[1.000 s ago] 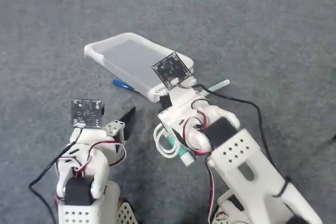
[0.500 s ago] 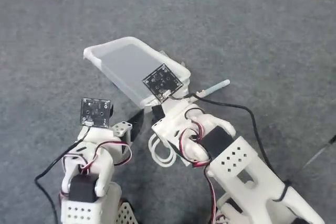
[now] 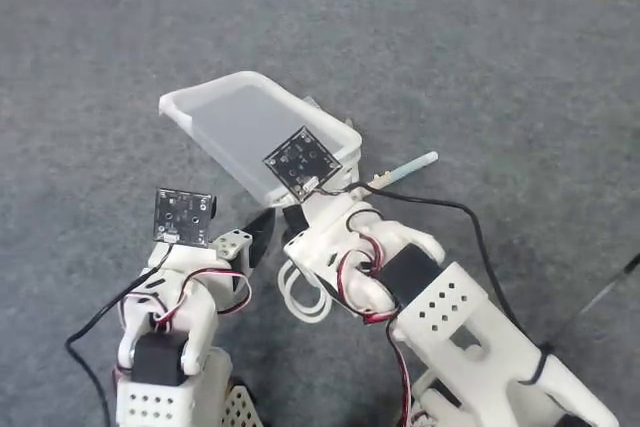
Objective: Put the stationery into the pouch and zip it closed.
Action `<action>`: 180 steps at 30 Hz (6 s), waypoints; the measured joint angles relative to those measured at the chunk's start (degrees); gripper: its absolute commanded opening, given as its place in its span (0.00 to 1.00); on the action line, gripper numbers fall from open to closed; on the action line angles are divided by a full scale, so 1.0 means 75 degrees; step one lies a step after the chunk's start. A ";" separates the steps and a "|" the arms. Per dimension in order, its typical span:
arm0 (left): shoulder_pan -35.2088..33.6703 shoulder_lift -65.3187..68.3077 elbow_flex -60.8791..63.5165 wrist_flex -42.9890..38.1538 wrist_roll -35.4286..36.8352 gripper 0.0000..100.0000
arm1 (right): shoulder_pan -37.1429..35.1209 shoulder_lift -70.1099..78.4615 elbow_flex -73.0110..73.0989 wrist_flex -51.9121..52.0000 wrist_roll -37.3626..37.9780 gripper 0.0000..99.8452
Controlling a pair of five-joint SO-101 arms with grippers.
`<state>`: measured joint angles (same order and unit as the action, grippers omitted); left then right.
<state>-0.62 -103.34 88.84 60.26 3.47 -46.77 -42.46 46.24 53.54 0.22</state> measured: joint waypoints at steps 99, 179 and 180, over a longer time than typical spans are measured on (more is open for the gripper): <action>-0.0715 0.0000 0.0551 -0.0481 0.0422 0.23 | 0.0316 -0.2614 0.1219 -0.0375 0.0703 0.01; -0.1829 0.0000 0.0387 -0.0527 -0.0117 0.01 | 0.2462 0.1969 -0.0363 -0.1336 0.0692 0.19; -0.1829 0.0000 0.0387 -0.0527 -0.0117 0.01 | 0.2462 0.2379 -0.0586 -0.1336 0.0692 0.19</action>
<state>-14.33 -103.34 91.74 56.31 2.59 -28.31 -24.62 41.85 43.52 5.41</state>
